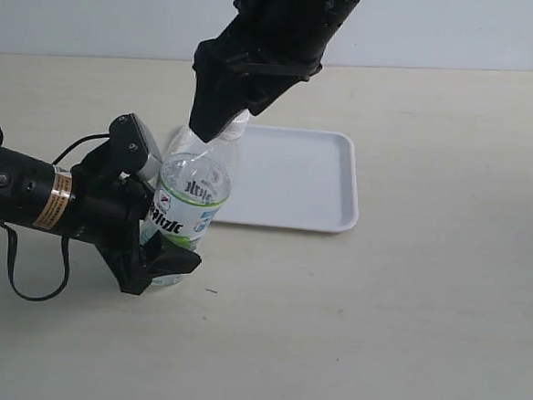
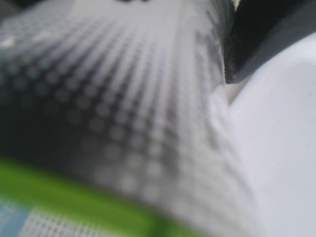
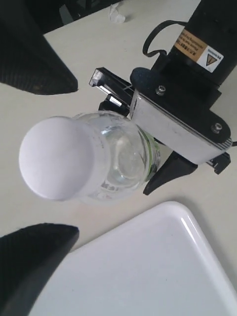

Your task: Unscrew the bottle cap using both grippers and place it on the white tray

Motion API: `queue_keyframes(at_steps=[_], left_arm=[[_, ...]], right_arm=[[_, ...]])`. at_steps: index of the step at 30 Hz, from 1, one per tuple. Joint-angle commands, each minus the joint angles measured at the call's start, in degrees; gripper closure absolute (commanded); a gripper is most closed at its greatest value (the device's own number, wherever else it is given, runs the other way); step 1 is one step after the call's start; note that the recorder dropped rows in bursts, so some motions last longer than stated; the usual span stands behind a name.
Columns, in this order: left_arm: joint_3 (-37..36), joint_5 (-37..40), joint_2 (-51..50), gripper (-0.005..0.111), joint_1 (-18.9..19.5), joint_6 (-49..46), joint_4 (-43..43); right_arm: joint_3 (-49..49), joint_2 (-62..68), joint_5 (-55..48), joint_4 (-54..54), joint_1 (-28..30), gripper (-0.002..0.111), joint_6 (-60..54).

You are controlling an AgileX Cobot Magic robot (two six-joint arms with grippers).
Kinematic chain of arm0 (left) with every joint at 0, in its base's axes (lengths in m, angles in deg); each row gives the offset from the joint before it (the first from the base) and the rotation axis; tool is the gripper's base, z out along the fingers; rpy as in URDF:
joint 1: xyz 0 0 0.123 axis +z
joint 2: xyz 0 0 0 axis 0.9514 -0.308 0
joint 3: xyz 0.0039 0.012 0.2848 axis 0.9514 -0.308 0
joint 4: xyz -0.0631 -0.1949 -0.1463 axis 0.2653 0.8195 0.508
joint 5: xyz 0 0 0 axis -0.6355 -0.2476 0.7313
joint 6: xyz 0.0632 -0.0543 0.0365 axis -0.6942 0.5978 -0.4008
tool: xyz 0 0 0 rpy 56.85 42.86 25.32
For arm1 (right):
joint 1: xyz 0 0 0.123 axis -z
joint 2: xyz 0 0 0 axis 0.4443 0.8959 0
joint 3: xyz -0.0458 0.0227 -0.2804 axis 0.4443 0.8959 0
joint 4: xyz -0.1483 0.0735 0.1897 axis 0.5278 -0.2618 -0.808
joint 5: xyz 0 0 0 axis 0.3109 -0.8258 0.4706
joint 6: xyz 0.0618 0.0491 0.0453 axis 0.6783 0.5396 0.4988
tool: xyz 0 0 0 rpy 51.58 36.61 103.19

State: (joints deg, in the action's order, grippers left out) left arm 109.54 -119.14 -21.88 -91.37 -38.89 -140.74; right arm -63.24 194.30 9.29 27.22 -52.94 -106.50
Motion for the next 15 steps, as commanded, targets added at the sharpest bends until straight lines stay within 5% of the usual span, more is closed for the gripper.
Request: queue_keyframes(at_steps=[1, 15], left_arm=[[0.30, -0.62, 0.84, 0.107, -0.16, 0.53, 0.35], [0.30, -0.62, 0.84, 0.107, -0.16, 0.53, 0.35]], right_arm=[[-0.18, -0.27, 0.01, 2.51, -0.08, 0.043, 1.54], [-0.18, -0.27, 0.01, 1.63, -0.08, 0.052, 1.88]])
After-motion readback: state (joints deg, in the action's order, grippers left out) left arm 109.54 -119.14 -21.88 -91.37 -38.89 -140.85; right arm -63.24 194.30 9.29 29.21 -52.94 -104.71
